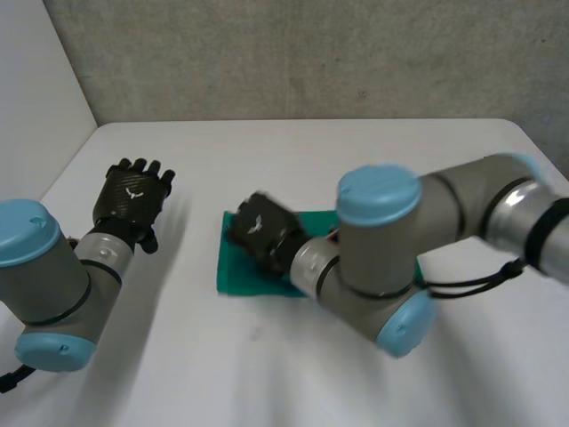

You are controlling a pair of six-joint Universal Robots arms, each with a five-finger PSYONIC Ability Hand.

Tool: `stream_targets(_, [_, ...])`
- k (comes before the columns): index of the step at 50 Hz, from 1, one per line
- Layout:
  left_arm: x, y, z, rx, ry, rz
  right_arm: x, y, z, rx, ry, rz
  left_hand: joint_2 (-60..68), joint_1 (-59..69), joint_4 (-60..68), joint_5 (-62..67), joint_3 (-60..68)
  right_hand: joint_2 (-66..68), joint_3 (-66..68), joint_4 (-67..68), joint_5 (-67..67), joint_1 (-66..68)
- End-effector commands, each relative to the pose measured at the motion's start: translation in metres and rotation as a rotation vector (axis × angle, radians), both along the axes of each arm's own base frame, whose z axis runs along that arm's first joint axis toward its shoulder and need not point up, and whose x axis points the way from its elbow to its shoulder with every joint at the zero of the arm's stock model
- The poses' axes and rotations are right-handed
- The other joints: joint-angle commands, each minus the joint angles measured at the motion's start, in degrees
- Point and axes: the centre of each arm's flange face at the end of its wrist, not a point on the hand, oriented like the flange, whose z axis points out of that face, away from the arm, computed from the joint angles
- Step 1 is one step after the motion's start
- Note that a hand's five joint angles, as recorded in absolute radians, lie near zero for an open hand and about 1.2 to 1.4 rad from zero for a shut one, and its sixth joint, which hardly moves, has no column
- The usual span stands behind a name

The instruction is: Fold the towel.

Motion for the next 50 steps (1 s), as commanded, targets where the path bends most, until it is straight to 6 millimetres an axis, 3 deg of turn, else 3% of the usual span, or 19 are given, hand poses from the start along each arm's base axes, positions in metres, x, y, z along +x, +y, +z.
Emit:
stream_targets(1, [-0.01,0.005,0.007,-0.01,0.041,-0.031,-0.004,-0.004,-0.01,0.026,0.018,-0.033,-1.6,-1.0,-1.6,-2.6,-2.3,-47.5,-47.6,-48.2,-46.4,-35.4])
stream_targets(4, [-0.019,0.009,0.011,-0.017,0.069,-0.057,-0.009,-0.009,-0.008,0.046,0.01,-0.092,-1.6,-1.0,-1.6,-2.6,-2.3,-57.5,-57.7,-58.3,-56.5,-45.5])
stream_targets(5, [-0.024,0.01,0.014,-0.022,0.085,-0.071,-0.018,-0.019,0.002,0.063,-0.017,-0.163,-1.6,-1.0,-1.6,-2.6,-2.3,-57.5,-57.7,-58.3,-56.5,-45.5])
stream_targets(6, [-0.035,0.013,0.023,-0.039,0.124,-0.102,-0.033,-0.036,0.016,0.089,-0.058,-0.259,-1.6,-1.0,-1.6,-2.6,-2.3,-57.5,-57.7,-58.3,-56.5,-45.5])
stream_targets(8, [-0.043,0.014,0.028,-0.049,0.151,-0.123,-0.054,-0.052,0.024,0.138,-0.098,-0.352,-1.6,-1.0,-1.6,-2.6,-2.3,-57.5,-57.7,-58.3,-56.5,-45.5])
stream_targets(11, [-0.059,0.018,0.037,-0.057,0.209,-0.168,-0.086,-0.064,0.029,0.249,-0.151,-0.461,-1.6,-1.0,-1.6,-2.6,-2.3,-57.5,-57.7,-58.3,-56.5,-45.5])
stream_targets(13, [-0.063,0.019,0.038,-0.056,0.225,-0.179,-0.105,-0.066,0.023,0.321,-0.166,-0.511,-1.6,-1.0,-1.6,-2.6,-2.3,-57.5,-57.7,-58.3,-56.5,-45.5])
stream_targets(18, [-0.104,0.033,0.031,-0.01,0.295,-0.287,-0.144,-0.07,-0.001,0.413,-0.13,-0.613,-1.6,-1.0,-1.6,-2.6,-2.2,-57.5,-57.7,-58.3,-56.5,-45.5])
stream_targets(22, [-0.116,0.039,0.02,0.036,0.283,-0.311,-0.173,-0.076,-0.02,0.46,-0.111,-0.702,-1.6,-1.0,-1.6,-2.6,-2.2,-57.5,-57.7,-58.3,-56.5,-45.5])
stream_targets(24, [-0.116,0.039,0.018,0.043,0.279,-0.31,-0.18,-0.078,-0.026,0.469,-0.109,-0.727,-1.6,-1.0,-1.6,-2.6,-2.2,-51.4,-51.6,-52.2,-50.4,-39.4])
stream_targets(27, [-0.116,0.041,0.015,0.066,0.27,-0.308,-0.191,-0.083,-0.033,0.468,-0.114,-0.757,-1.6,-1.0,-1.6,-2.6,-2.2,-31.8,-31.9,-32.6,-30.8,-19.7])
stream_targets(28, [-0.115,0.042,0.013,0.077,0.267,-0.305,-0.192,-0.084,-0.034,0.462,-0.118,-0.762,-1.6,-1.0,-1.6,-2.6,-2.3,-20.4,-20.5,-21.2,-19.4,-8.3])
stream_targets(29, [-0.114,0.043,0.013,0.082,0.264,-0.303,-0.196,-0.089,-0.035,0.442,-0.133,-0.776,-1.6,-1.0,-1.6,-2.6,-2.3,7.0,6.9,6.3,8.0,19.1])
stream_targets(30, [-0.114,0.043,0.012,0.084,0.263,-0.301,-0.197,-0.092,-0.034,0.429,-0.143,-0.778,-1.6,-1.0,-1.6,-2.6,-2.3,12.4,12.3,11.6,13.4,24.5])
stream_targets(35, [-0.104,0.042,0.015,0.085,0.259,-0.259,-0.196,-0.109,-0.019,0.304,-0.211,-0.771,-1.6,-1.0,-1.6,-2.6,-2.3,12.5,12.3,11.7,13.5,24.5])
stream_targets(39, [-0.097,0.04,0.02,0.076,0.264,-0.227,-0.174,-0.109,0.008,0.227,-0.261,-0.698,-1.6,-1.0,-1.6,-2.6,-2.3,12.5,12.3,11.7,13.5,24.5])
stream_targets(44, [-0.075,0.031,0.029,0.055,0.272,-0.131,-0.097,-0.067,0.037,0.203,-0.289,-0.456,-1.6,-1.0,-1.6,-2.6,-2.3,12.5,12.3,11.7,13.5,24.5])
stream_targets(50, [-0.061,0.033,0.031,0.052,0.277,-0.052,-0.036,-0.011,0.017,0.273,-0.227,-0.234,-1.6,-1.0,-1.6,-2.6,-2.3,12.5,12.3,11.7,13.5,24.5])
